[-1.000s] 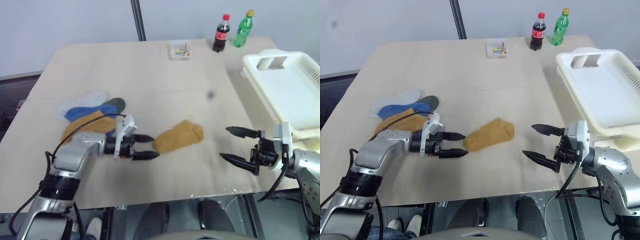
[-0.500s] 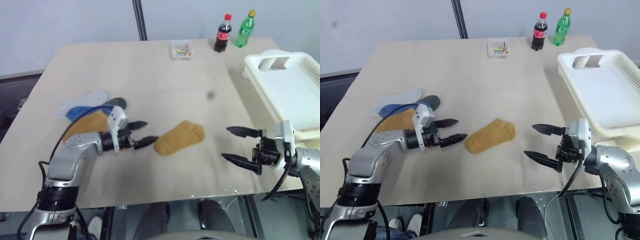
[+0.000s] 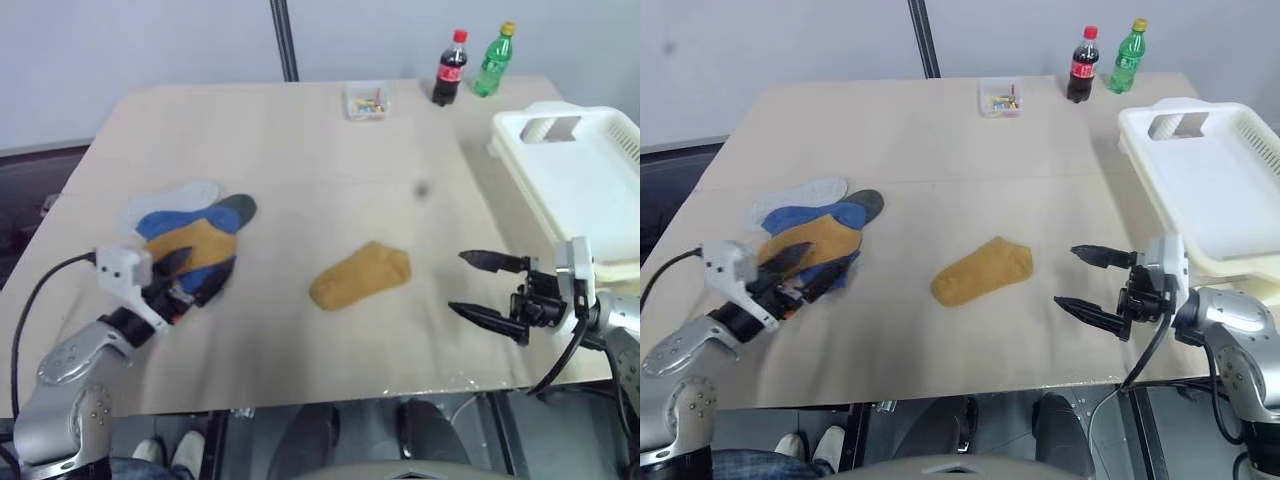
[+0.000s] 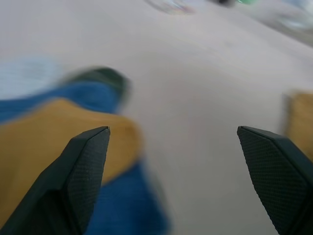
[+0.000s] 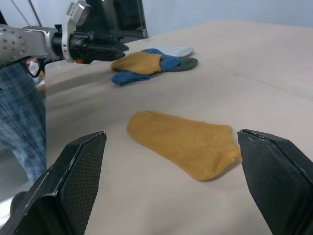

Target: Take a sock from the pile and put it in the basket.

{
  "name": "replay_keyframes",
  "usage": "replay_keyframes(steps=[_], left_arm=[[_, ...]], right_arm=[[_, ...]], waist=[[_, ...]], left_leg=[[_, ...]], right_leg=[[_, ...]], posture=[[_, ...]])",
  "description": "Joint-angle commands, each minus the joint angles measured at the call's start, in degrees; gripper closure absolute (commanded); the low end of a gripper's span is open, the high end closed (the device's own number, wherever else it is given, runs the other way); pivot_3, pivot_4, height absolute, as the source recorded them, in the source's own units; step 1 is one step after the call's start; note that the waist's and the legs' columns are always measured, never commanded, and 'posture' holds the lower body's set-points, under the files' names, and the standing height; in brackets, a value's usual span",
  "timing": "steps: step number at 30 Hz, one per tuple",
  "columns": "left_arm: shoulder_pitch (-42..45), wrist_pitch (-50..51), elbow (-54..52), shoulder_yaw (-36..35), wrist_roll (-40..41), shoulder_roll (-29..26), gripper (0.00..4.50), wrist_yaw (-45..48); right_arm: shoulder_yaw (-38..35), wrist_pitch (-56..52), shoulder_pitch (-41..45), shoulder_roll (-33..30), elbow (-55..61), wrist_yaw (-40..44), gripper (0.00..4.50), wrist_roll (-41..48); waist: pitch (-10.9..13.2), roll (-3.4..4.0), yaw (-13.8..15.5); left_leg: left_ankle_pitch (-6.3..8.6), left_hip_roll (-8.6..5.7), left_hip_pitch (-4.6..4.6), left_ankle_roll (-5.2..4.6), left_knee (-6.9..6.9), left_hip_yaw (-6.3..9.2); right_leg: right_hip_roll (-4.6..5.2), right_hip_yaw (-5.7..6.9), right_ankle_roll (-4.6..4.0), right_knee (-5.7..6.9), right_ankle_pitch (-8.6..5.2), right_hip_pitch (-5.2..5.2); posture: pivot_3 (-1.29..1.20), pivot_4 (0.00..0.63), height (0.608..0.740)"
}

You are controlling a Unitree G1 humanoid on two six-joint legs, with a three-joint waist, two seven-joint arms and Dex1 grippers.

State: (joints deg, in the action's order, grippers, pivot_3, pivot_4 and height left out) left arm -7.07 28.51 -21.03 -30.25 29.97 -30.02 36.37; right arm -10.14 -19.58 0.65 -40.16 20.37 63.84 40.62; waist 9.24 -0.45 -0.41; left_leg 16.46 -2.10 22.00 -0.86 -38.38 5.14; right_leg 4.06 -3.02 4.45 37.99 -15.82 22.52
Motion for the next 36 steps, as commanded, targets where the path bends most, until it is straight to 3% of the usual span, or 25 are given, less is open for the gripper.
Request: replay_keyframes(steps=[1,10,18,31,32,33,35,36], left_arm=[[1.5,-3.7,2.0,-0.5,-4.2,-1.0,0.04,-4.2],[4.6,-8.4,7.4,9.6,-12.1,-0.7,0.04,-6.0],[7.8,-13.5,14.8,12.7,-18.9,-2.3,0.04,-8.4],[9.6,-12.3,19.2,16.5,-21.3,-2.7,0.04,-8.1],[9.7,-12.6,19.3,16.7,-21.5,-2.8,0.54,-7.8],[9.8,-13.2,19.4,17.1,-22.1,-3.2,0.57,-7.7],[9.9,-13.7,19.4,18.0,-23.3,-4.0,1.18,-7.3],[9.9,-13.8,19.2,18.5,-23.8,-4.4,1.7,-7.2]], right_arm=[[0.6,1.3,1.5,0.2,-0.4,1.5,0.0,-0.3],[0.6,1.4,1.4,0.8,0.7,1.4,0.0,-0.1],[0.7,2.6,1.6,2.0,2.9,1.4,0.0,1.1],[2.5,9.8,4.2,3.5,1.4,1.2,0.0,-4.2],[2.7,9.8,4.0,3.5,1.4,1.3,0.0,-4.3],[3.1,9.9,3.6,3.5,1.6,1.3,0.0,-4.5],[3.3,9.6,3.2,3.7,1.8,1.0,0.0,-4.4],[3.2,9.2,3.0,3.8,1.9,0.7,0.0,-4.1]], waist=[[0.0,0.0,0.0],[0.0,-0.01,-0.1],[0.0,-0.01,-0.2],[0.0,0.04,-0.2],[0.0,0.04,-0.2],[0.0,0.04,-0.1],[-0.1,0.03,-0.1],[-0.1,0.03,-0.2]], left_leg=[[0.0,-0.01,-0.01,0.0,0.0,0.0],[-0.01,-0.06,0.02,0.02,0.0,0.0],[0.0,-0.02,0.01,0.0,0.04,0.01],[-0.01,-0.06,-0.04,0.01,0.04,0.01],[-0.01,-0.06,-0.04,0.02,0.04,0.01],[-0.01,-0.06,-0.04,0.02,0.04,0.02],[-0.01,-0.06,-0.04,0.02,0.04,0.03],[-0.01,-0.06,-0.04,0.02,0.04,0.03]], right_leg=[[-0.01,0.0,0.0,0.0,0.0,-0.01],[0.0,-0.01,0.0,-0.02,0.0,0.01],[-0.02,-0.01,0.0,0.0,0.0,0.04],[0.01,-0.02,0.0,0.03,0.0,0.03],[0.01,-0.02,0.0,0.03,0.0,0.03],[0.01,-0.02,0.0,0.03,0.0,0.03],[0.02,0.0,0.0,0.02,0.0,0.03],[0.02,-0.01,0.0,0.03,0.0,0.03]], posture=[[0.0,0.15,0.74],[0.0,0.15,0.74],[0.0,0.15,0.74],[0.0,0.15,0.74],[0.0,0.15,0.74],[0.0,0.15,0.74],[0.0,0.15,0.74],[0.0,0.15,0.74]])
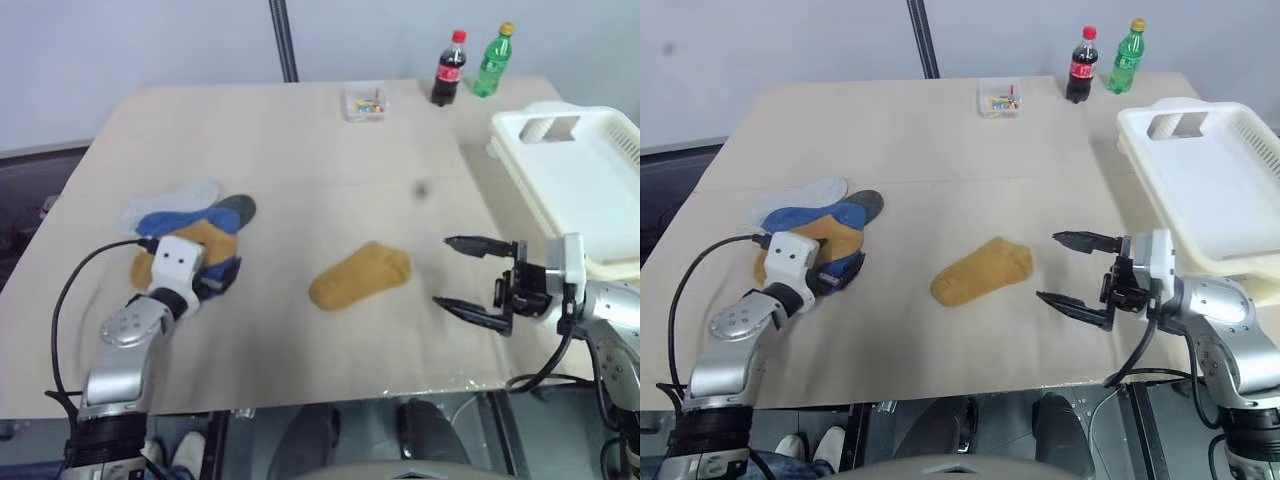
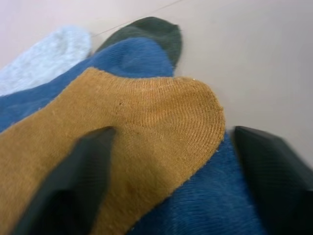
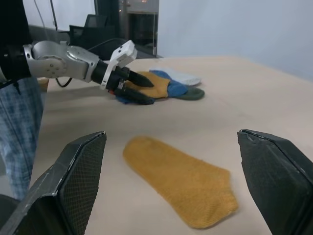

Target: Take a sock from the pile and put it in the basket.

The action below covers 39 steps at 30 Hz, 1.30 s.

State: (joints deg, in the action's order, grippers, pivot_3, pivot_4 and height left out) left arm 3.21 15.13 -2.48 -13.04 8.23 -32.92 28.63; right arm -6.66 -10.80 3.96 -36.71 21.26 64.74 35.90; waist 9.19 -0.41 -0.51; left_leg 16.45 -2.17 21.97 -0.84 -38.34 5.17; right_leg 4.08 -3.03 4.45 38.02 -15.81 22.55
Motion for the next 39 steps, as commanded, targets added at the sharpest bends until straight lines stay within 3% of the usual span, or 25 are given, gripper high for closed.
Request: replay_keyframes(steps=[1,2,4,6,7,14,21,29,32,39], left_arm=[[-0.3,-0.3,0.7,1.5,-2.0,-1.5,2.2,0.4],[-0.4,-0.2,0.6,1.7,-2.2,-1.5,2.81,0.3],[-0.3,-0.5,0.5,2.2,-3.0,-1.7,3.39,0.1],[0.0,-0.4,0.7,1.8,-2.9,-1.4,4.28,-0.6],[0.1,-0.4,0.9,1.6,-2.8,-1.3,4.46,-0.7],[0.4,1.2,-5.4,0.5,-0.4,-0.8,4.46,-0.9],[4.5,16.9,-21.1,2.1,8.6,1.2,4.46,-1.0],[16.4,20.0,-13.1,14.0,5.0,6.3,4.46,-2.3],[17.8,19.6,-10.9,18.7,2.6,5.9,4.46,-0.7],[14.0,19.3,-10.0,14.2,0.0,1.0,4.46,-2.0]], right_arm=[[-0.3,0.1,-0.6,0.5,0.8,-0.6,0.0,0.9],[-0.3,0.1,-1.2,0.5,0.7,-0.3,0.0,0.8],[-0.2,0.1,-1.6,0.2,0.6,0.1,0.0,0.6],[-0.3,-0.1,-1.4,0.0,0.5,0.2,0.0,0.7],[-0.4,-0.2,-1.2,-0.1,0.3,0.3,0.0,0.8],[-0.4,-0.3,0.2,-0.8,-1.1,0.6,0.0,0.7],[0.2,-0.1,-0.4,-0.2,-0.7,0.2,0.0,0.5],[1.6,1.3,-0.4,1.2,-0.8,-0.4,0.0,-0.9],[1.3,2.0,-1.1,1.4,-0.7,-0.5,0.0,-1.4],[-0.1,3.1,-4.1,1.6,0.0,-1.5,0.0,-1.6]], waist=[[0.0,0.01,-0.1],[0.0,0.01,-0.1],[0.0,0.01,-0.1],[0.0,0.03,-0.1],[0.0,0.04,-0.1],[0.0,0.03,-0.1],[0.0,-0.01,0.1],[0.0,-0.02,-0.2],[0.0,-0.02,-0.3],[0.0,-0.02,-0.3]], left_leg=[[0.0,0.0,0.0,0.0,0.0,0.0],[0.0,0.0,0.01,0.0,0.0,-0.01],[0.0,0.0,0.0,0.0,0.0,-0.01],[0.01,0.0,0.0,-0.01,0.0,-0.01],[0.01,0.0,0.0,-0.01,0.0,-0.01],[0.01,0.0,0.01,-0.01,0.0,-0.01],[0.0,0.0,0.1,0.0,-0.02,0.03],[-0.1,-0.08,0.06,0.16,-0.04,0.0],[-0.12,-0.1,0.09,0.18,-0.04,-0.02],[-0.12,-0.04,0.09,0.18,-0.03,-0.02]], right_leg=[[0.0,-0.01,0.0,0.0,0.0,0.0],[0.0,-0.02,0.0,0.0,0.0,0.0],[0.0,-0.02,0.0,0.0,0.0,0.0],[0.0,-0.02,0.0,0.0,0.0,0.0],[0.0,-0.03,0.0,0.0,0.0,0.0],[0.0,-0.02,0.0,0.0,0.0,0.0],[0.03,0.03,0.0,-0.03,0.0,0.02],[-0.05,0.0,0.0,0.01,0.0,0.01],[-0.07,-0.03,0.01,-0.02,0.0,0.04],[-0.09,-0.06,0.0,-0.01,0.0,0.09]], posture=[[0.0,0.15,0.74],[0.0,0.15,0.74],[0.0,0.15,0.74],[0.0,0.15,0.74],[0.0,0.15,0.74],[0.0,0.15,0.74],[0.0,0.15,0.74],[0.0,0.15,0.74],[0.0,0.15,0.74],[0.0,0.15,0.74]])
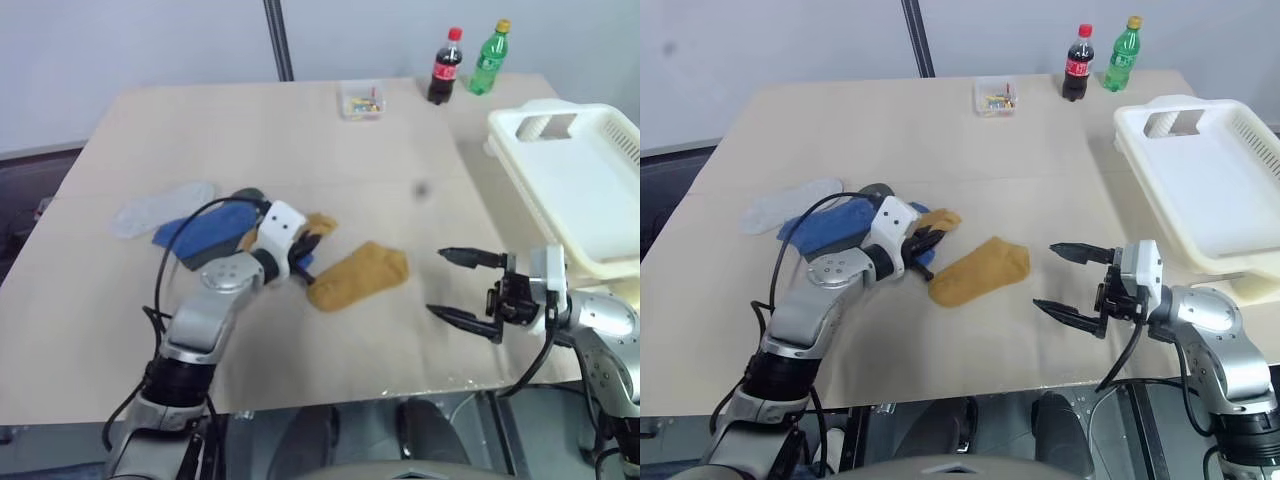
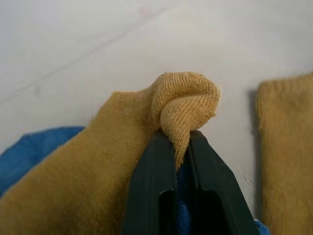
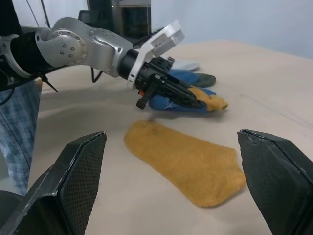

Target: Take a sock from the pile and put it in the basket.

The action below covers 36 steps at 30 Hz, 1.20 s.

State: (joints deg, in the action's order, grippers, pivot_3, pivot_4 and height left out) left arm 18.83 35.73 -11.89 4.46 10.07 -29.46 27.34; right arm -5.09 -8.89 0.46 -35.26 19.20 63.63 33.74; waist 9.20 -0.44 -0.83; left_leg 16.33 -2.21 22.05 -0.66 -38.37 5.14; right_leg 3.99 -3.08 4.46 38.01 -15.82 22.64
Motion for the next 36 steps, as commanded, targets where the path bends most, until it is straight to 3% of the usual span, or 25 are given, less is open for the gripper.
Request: replay_keyframes(steps=[1,13,14,22,33,36], left_arm=[[-2.4,-1.8,-0.4,-3.8,-2.4,-3.4,4.46,-0.9],[-9.6,-3.4,-0.3,-12.6,-4.9,-9.7,4.46,-2.8],[-9.9,-3.5,-0.7,-13.2,-4.3,-9.5,3.72,-2.5],[-7.3,-5.3,-1.9,-12.3,-3.0,-4.9,0.95,-3.1],[-5.9,-7.6,0.9,-10.9,-5.1,-3.9,0.95,-3.3],[-5.6,-8.1,1.5,-10.5,-5.2,-3.7,2.21,-3.2]], right_arm=[[-1.6,1.3,-0.8,0.2,2.1,-0.6,0.0,0.6],[-1.0,1.6,0.2,0.0,0.6,0.3,0.0,0.6],[-1.0,1.6,0.4,0.0,0.6,0.3,0.0,0.7],[-0.5,1.7,0.9,0.2,-0.1,0.5,0.0,0.2],[0.2,2.7,-0.4,0.7,0.1,0.3,0.0,-0.8],[0.2,2.9,-0.5,0.8,0.0,0.3,0.0,-1.0]], waist=[[0.0,0.0,-0.1],[0.0,0.0,0.2],[0.0,0.0,0.2],[0.0,-0.01,0.4],[0.0,0.0,0.2],[0.0,-0.01,0.2]], left_leg=[[0.0,0.0,-0.01,0.0,0.0,-0.01],[0.03,0.01,-0.03,-0.04,0.02,0.01],[0.04,0.01,-0.02,-0.05,0.02,0.01],[0.03,0.0,0.0,-0.04,0.0,0.04],[0.03,0.0,-0.01,-0.04,0.01,0.02],[0.03,-0.01,-0.01,-0.03,0.01,0.01]], right_leg=[[0.0,-0.01,0.0,0.0,0.0,0.0],[0.05,0.0,0.0,0.0,0.0,-0.03],[0.06,0.01,0.0,0.0,0.0,-0.03],[0.08,0.06,0.0,0.0,0.0,-0.03],[0.06,0.02,0.0,0.0,0.0,-0.02],[0.06,0.02,0.0,0.0,0.0,-0.02]], posture=[[0.0,0.15,0.74],[0.0,0.15,0.74],[0.0,0.15,0.74],[0.0,0.15,0.74],[0.0,0.15,0.74],[0.0,0.15,0.74]])
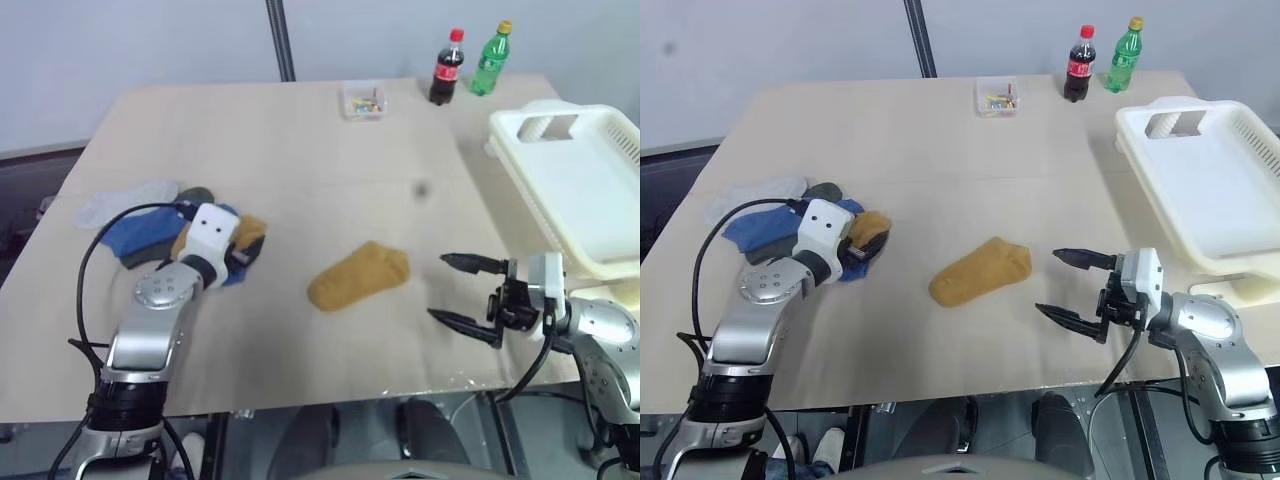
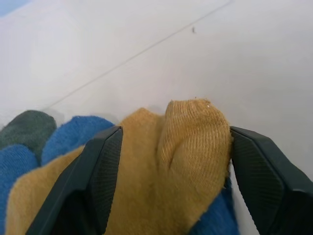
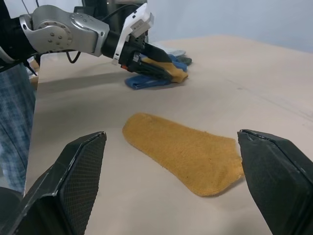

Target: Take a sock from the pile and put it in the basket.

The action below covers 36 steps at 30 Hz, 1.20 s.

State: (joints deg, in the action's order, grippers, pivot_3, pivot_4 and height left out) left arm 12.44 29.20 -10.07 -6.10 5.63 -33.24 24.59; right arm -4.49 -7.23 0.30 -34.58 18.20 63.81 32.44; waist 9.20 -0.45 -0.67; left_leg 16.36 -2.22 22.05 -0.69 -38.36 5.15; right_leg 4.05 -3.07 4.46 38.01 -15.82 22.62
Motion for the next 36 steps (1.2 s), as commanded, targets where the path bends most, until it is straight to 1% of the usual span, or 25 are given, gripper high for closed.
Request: replay_keyframes(steps=[1,3,4,5,6,9,11,14,16,18,22,24,28,33,36], left_arm=[[0.7,-1.4,-0.4,0.4,-0.8,0.1,2.62,-0.2],[0.7,-1.3,-0.4,0.7,-0.8,0.1,3.56,0.0],[0.6,-1.2,-0.4,0.7,-0.9,0.1,4.14,-0.1],[0.6,-1.3,-0.4,0.7,-1.0,0.1,4.37,-0.3],[0.7,-1.4,-0.5,0.8,-1.1,0.1,4.45,-0.4],[1.9,-0.3,-2.4,0.7,0.4,0.9,4.45,-0.2],[3.4,1.4,-4.5,1.8,0.1,-0.1,4.45,0.8],[10.6,8.9,-7.8,1.1,3.9,1.6,4.45,0.6],[14.1,12.7,-8.4,3.5,4.1,1.1,4.45,1.9],[17.0,14.5,-7.6,6.8,3.8,2.0,4.45,2.6],[21.8,14.9,-1.5,12.0,3.7,8.4,4.45,2.0],[22.7,13.9,1.5,15.8,2.5,10.5,4.45,2.8],[24.2,10.2,8.2,18.5,2.0,17.8,4.45,1.4],[24.1,3.5,15.1,18.3,-0.2,26.0,4.45,-4.5],[23.2,0.0,15.5,17.7,-0.8,28.0,4.45,-6.1]], right_arm=[[-0.5,1.3,-0.4,0.2,1.0,0.1,0.0,0.3],[-0.4,1.4,-0.4,0.2,1.0,0.1,0.0,0.1],[-0.4,1.4,-0.4,0.3,1.0,0.0,0.0,0.1],[-0.3,1.4,-0.3,0.3,1.0,0.0,0.0,0.0],[-0.3,1.5,-0.3,0.4,1.0,-0.1,0.0,0.0],[-0.1,1.5,-0.4,0.5,1.1,-0.2,0.0,-0.1],[-0.1,1.6,-0.4,0.6,1.1,-0.2,0.0,-0.1],[-0.1,1.6,-0.3,0.6,0.8,-0.1,0.0,-0.2],[0.1,1.7,-0.1,0.7,0.5,-0.1,0.0,-0.4],[0.4,1.9,0.3,0.9,0.1,-0.1,0.0,-0.6],[1.4,2.2,1.1,1.6,-0.5,-0.2,0.0,-1.1],[1.6,2.5,1.4,1.7,-0.8,-0.2,0.0,-1.3],[1.5,2.7,1.6,1.8,-1.0,-0.3,0.0,-1.6],[1.2,2.9,1.1,2.1,-0.4,-1.1,0.0,-1.9],[1.1,2.9,0.4,2.1,0.1,-1.5,0.0,-2.0]], waist=[[0.0,0.0,0.0],[0.0,0.0,0.0],[0.0,0.0,0.0],[0.0,0.0,0.0],[0.0,0.0,0.0],[0.0,0.0,0.0],[0.0,-0.01,0.1],[0.0,-0.04,0.4],[0.0,-0.05,0.5],[0.0,-0.03,0.2],[0.0,-0.04,0.0],[0.0,-0.04,-0.1],[0.0,-0.05,0.0],[0.0,-0.06,0.0],[0.0,-0.07,0.0]], left_leg=[[0.0,0.0,0.0,0.0,0.0,0.0],[0.0,0.0,0.0,0.0,0.0,0.0],[0.0,0.0,0.0,0.01,0.0,0.01],[0.0,0.0,0.0,0.0,0.0,0.01],[0.0,0.0,0.0,0.0,0.0,0.01],[0.0,0.0,0.0,0.0,0.0,0.01],[0.0,0.0,0.0,0.0,0.0,0.01],[-0.01,-0.02,0.05,0.01,-0.03,0.06],[-0.01,-0.05,0.09,0.01,-0.08,0.12],[-0.02,-0.07,0.06,0.03,-0.08,0.07],[-0.03,-0.08,0.04,0.03,-0.08,0.01],[-0.04,-0.09,0.05,0.04,-0.09,0.01],[-0.04,-0.08,0.06,0.04,-0.1,0.02],[-0.04,-0.1,0.07,0.04,-0.12,0.0],[-0.04,-0.09,0.07,0.04,-0.12,0.01]], right_leg=[[0.0,0.0,0.0,0.0,0.0,0.0],[0.0,0.0,0.0,0.0,0.0,0.0],[0.0,0.01,0.0,0.0,0.0,0.0],[0.0,0.01,0.0,0.0,0.0,0.0],[0.0,0.01,0.0,0.0,0.0,0.0],[0.0,0.01,0.0,0.0,0.0,0.0],[0.0,0.01,0.0,0.0,0.0,0.0],[0.0,0.06,0.0,0.0,0.0,0.0],[0.0,0.13,0.0,0.02,0.0,-0.01],[-0.01,0.07,0.01,0.02,0.0,-0.02],[-0.03,0.03,0.01,0.01,0.0,-0.02],[-0.05,0.03,0.01,0.03,0.0,-0.01],[-0.06,0.03,0.01,0.03,0.0,0.0],[-0.04,0.02,0.01,0.03,0.0,0.0],[-0.04,0.02,0.01,0.03,0.0,0.0]], posture=[[0.0,0.15,0.74],[0.0,0.15,0.74],[0.0,0.15,0.74],[0.0,0.15,0.74],[0.0,0.15,0.74],[0.0,0.15,0.74],[0.0,0.15,0.74],[0.0,0.15,0.74],[0.0,0.15,0.74],[0.0,0.15,0.74],[0.0,0.15,0.74],[0.0,0.15,0.74],[0.0,0.15,0.74],[0.0,0.15,0.74],[0.0,0.15,0.74]])
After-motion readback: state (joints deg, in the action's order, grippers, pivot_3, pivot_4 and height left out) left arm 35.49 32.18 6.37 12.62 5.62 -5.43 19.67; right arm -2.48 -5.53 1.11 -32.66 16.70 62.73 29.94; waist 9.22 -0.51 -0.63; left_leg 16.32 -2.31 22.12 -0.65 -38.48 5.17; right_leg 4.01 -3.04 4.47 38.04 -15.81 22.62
